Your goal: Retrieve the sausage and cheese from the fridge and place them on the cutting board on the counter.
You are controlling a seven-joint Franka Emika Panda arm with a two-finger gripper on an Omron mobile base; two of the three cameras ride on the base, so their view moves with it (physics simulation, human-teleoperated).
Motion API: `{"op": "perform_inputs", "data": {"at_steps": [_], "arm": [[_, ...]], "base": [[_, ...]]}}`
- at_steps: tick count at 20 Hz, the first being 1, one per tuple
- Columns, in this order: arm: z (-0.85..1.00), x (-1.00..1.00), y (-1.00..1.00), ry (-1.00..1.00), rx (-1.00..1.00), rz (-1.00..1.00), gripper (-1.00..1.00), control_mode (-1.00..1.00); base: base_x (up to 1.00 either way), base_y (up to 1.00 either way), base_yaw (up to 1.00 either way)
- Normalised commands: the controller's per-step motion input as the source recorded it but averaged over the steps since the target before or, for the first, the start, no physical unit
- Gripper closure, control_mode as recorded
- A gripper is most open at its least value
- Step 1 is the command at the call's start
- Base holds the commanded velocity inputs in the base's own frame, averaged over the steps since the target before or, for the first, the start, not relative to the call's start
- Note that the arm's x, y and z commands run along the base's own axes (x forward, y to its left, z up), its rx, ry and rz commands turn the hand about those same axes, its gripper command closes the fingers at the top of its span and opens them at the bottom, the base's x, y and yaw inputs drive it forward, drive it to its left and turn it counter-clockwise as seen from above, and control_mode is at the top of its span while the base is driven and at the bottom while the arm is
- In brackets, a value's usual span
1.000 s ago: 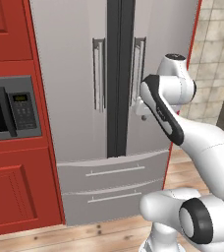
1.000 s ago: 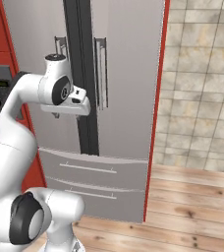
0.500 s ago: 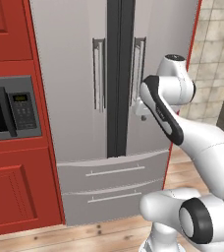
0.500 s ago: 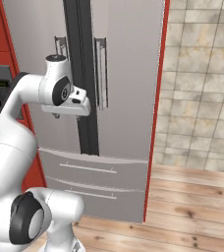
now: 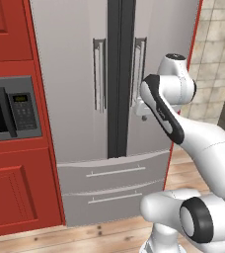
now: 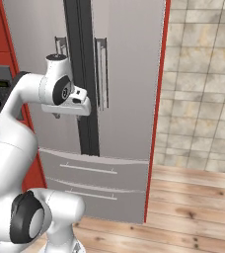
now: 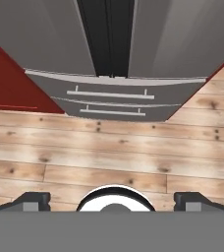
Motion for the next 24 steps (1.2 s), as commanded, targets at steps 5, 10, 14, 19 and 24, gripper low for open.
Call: {"op": "perform_inputs", "data": {"at_steps": [5,10,14,19,24], "arm": [[0.00,0.00,0.00,0.00,0.00,0.00,-1.00,-1.00],[-0.02,-0.13,0.00,-0.08,-0.01,0.01,-1.00,-1.00],[0.18,0.00,-0.29,-0.52,0.07,0.11,-1.00,-1.00],[0.30,0.06,-0.15,-0.42,0.00,0.02,-1.00,-1.00],[0.55,0.64,0.06,-0.03,0.00,-0.02,-1.00,-1.00]], "base": [[0.00,0.00,0.00],[0.00,0.00,0.00],[0.00,0.00,0.00],[0.00,0.00,0.00],[0.00,0.00,0.00]]}}
